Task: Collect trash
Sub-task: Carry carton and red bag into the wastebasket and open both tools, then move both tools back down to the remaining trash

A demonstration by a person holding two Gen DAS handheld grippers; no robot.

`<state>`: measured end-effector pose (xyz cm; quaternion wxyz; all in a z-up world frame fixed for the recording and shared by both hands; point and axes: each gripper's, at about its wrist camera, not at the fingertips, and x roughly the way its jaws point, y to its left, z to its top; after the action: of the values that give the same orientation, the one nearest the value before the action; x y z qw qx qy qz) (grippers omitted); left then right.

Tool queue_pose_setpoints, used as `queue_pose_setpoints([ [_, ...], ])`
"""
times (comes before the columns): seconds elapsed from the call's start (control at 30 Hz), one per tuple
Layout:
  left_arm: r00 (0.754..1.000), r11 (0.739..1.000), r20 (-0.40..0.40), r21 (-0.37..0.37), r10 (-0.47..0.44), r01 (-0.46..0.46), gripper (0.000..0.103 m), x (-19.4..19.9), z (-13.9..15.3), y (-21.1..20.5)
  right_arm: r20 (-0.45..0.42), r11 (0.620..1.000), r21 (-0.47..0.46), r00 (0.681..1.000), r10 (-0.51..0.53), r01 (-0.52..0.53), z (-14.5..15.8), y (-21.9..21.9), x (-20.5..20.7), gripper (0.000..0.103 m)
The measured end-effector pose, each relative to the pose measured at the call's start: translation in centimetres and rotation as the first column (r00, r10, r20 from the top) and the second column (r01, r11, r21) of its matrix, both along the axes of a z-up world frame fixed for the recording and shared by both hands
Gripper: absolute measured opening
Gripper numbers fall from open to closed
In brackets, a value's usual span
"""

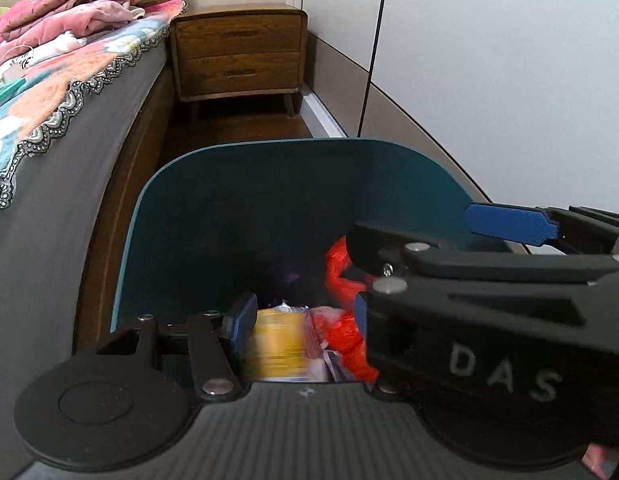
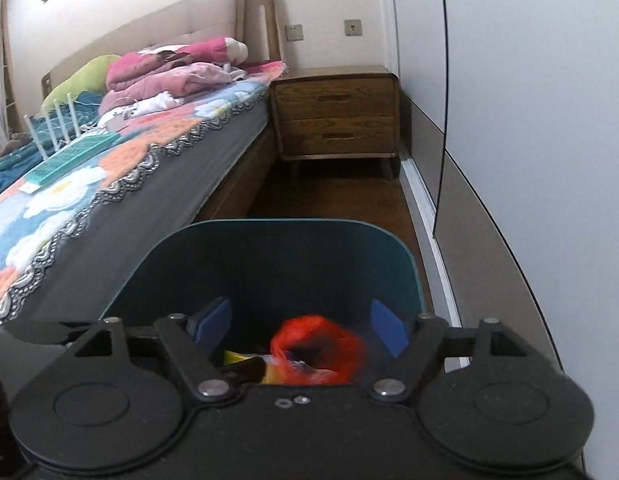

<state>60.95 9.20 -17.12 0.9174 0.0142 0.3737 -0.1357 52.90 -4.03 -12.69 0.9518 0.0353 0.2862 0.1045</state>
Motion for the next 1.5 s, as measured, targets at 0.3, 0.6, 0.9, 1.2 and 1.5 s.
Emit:
queue_pose_setpoints([
  [0.3,0.998,1.0,0.063,0.012,-0.016,0.015,0.067,-2.4,0.8,0.0,0.044,0.998,0.066,0.999,0.007,-0.01,1.5,-2.0,-2.3,0.078],
  [0.6,0.99,0.999,0.134,0.027,-0.05,0.047,0.067,-5.9,2.2,0.4,0.087,0.996,0.069,0.995,0.056,-0.062,2.0,-3.7,-5.6,0.08],
  [0.9,0.984,0.998,0.162,0.002,-0.069,0.069,0.071,-8.4,3.5,1.0,0.177,0.995,0.061,0.982,0.063,-0.075,1.8,-5.4,-9.9,0.085],
  [1.2,0.978,0.993,0.173,-0.01,-0.113,0.116,0.082,-12.3,2.4,0.6,0.181,0.997,0.063,0.983,0.036,-0.049,-1.8,-7.7,-14.6,0.098],
  [1.5,0.968,0.982,0.164,0.021,-0.188,0.188,0.082,-16.1,-3.1,-2.7,0.003,0.999,0.019,0.999,0.039,-0.039,-11.1,-8.2,-15.9,0.103],
])
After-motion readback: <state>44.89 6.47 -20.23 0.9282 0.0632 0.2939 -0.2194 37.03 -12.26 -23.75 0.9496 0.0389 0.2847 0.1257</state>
